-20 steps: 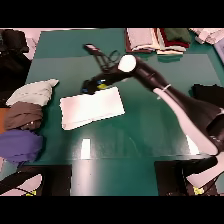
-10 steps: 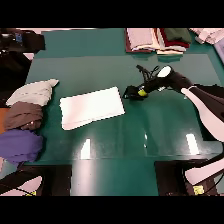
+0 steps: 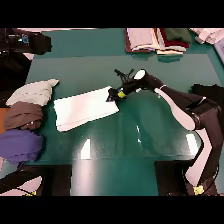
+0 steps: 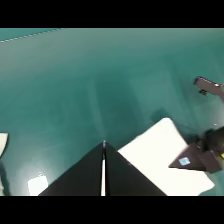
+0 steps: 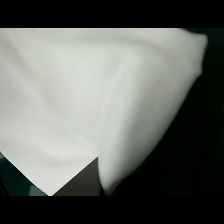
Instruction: Fold the shirts.
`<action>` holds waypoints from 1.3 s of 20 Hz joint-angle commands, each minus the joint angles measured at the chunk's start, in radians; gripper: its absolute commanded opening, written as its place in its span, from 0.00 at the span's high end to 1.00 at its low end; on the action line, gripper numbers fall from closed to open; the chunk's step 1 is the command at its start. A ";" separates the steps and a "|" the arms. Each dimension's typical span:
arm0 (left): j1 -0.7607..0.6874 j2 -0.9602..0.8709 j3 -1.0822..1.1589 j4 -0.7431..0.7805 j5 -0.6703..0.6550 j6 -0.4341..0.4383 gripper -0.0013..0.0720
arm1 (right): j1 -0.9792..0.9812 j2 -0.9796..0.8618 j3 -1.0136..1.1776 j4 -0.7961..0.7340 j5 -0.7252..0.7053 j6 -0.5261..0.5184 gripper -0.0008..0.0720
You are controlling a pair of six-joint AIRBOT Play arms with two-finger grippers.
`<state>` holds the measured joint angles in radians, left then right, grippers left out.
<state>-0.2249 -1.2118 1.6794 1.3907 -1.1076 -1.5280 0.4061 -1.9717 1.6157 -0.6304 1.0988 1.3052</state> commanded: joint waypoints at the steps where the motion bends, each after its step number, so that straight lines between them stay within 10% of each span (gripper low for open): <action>1: -0.056 -0.001 0.000 -0.029 0.019 0.010 0.95 | -0.011 0.003 0.099 -0.051 0.005 0.001 0.97; 16: -0.253 -0.001 0.000 -0.058 0.103 0.003 0.95 | -1.088 0.610 -0.196 -0.312 0.001 0.030 0.97; 26: -0.253 -0.016 0.000 -0.092 0.120 -0.010 0.95 | -1.202 0.614 -0.042 -0.308 0.058 0.053 0.97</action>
<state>-0.4782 -1.2251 1.6794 1.3064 -0.9897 -1.5364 -0.7879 -1.3605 1.4960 -0.9367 1.1225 1.3487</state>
